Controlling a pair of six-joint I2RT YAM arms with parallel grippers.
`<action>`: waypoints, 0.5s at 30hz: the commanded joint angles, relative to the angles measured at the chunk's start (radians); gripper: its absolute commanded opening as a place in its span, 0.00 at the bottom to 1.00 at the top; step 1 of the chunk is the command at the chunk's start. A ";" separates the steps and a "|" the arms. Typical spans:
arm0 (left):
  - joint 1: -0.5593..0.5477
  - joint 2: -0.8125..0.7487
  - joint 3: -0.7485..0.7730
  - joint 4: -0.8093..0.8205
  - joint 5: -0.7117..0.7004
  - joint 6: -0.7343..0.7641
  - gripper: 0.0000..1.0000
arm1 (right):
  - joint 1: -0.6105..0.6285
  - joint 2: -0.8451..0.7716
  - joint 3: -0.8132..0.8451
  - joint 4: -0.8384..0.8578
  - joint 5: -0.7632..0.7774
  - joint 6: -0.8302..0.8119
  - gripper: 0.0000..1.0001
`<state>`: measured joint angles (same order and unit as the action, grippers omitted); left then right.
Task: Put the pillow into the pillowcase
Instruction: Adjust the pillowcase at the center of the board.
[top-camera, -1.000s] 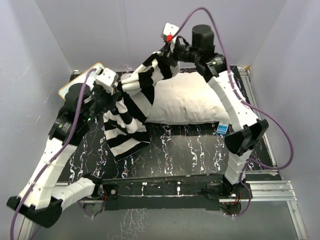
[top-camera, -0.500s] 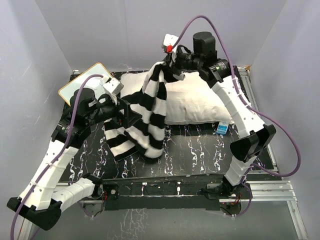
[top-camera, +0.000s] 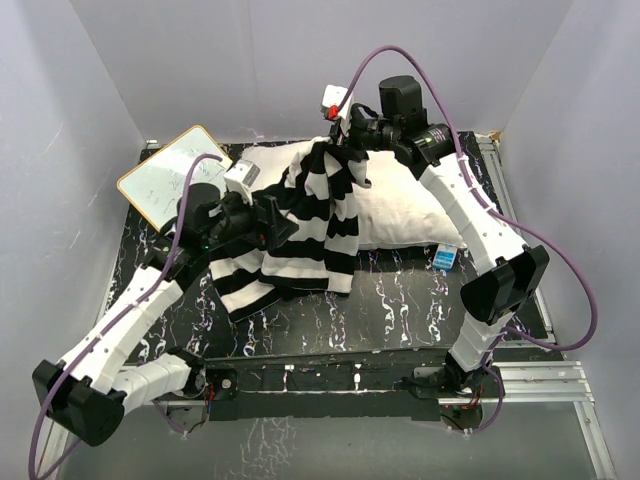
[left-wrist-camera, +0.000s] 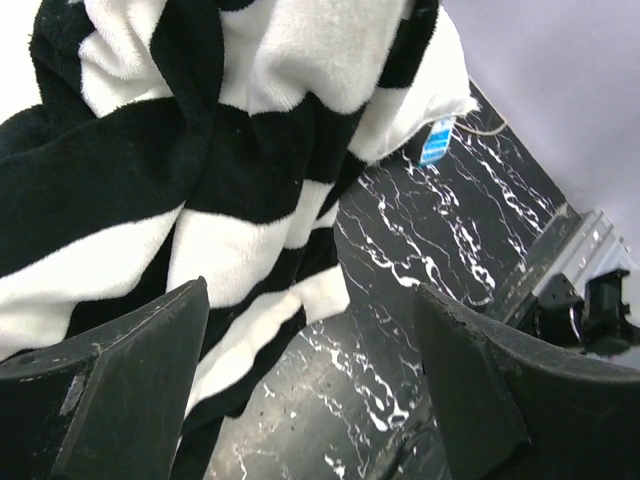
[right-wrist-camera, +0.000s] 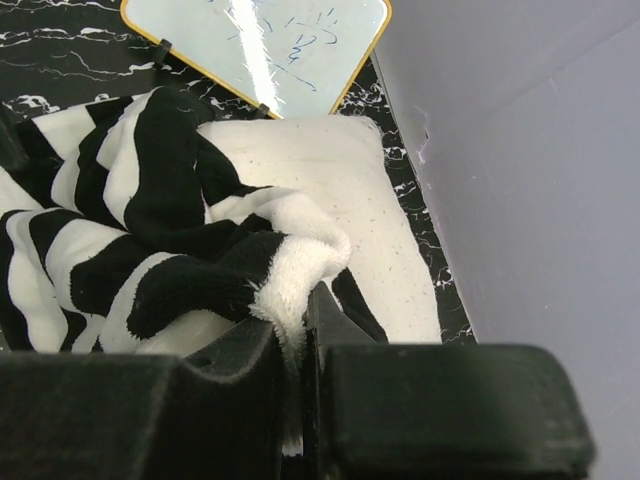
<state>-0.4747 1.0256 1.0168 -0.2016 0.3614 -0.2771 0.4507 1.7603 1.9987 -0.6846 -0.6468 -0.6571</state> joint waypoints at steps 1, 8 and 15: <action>-0.046 0.046 -0.033 0.219 -0.140 -0.072 0.81 | -0.001 -0.059 0.000 0.043 -0.014 -0.003 0.08; -0.101 0.253 0.011 0.251 -0.242 -0.067 0.73 | -0.002 -0.067 0.005 0.040 -0.024 0.007 0.08; -0.092 0.224 0.037 0.186 -0.305 0.006 0.00 | -0.005 -0.092 0.000 0.031 0.010 -0.010 0.08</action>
<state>-0.5716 1.3411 0.9936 -0.0006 0.1143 -0.3294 0.4503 1.7405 1.9984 -0.6857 -0.6521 -0.6559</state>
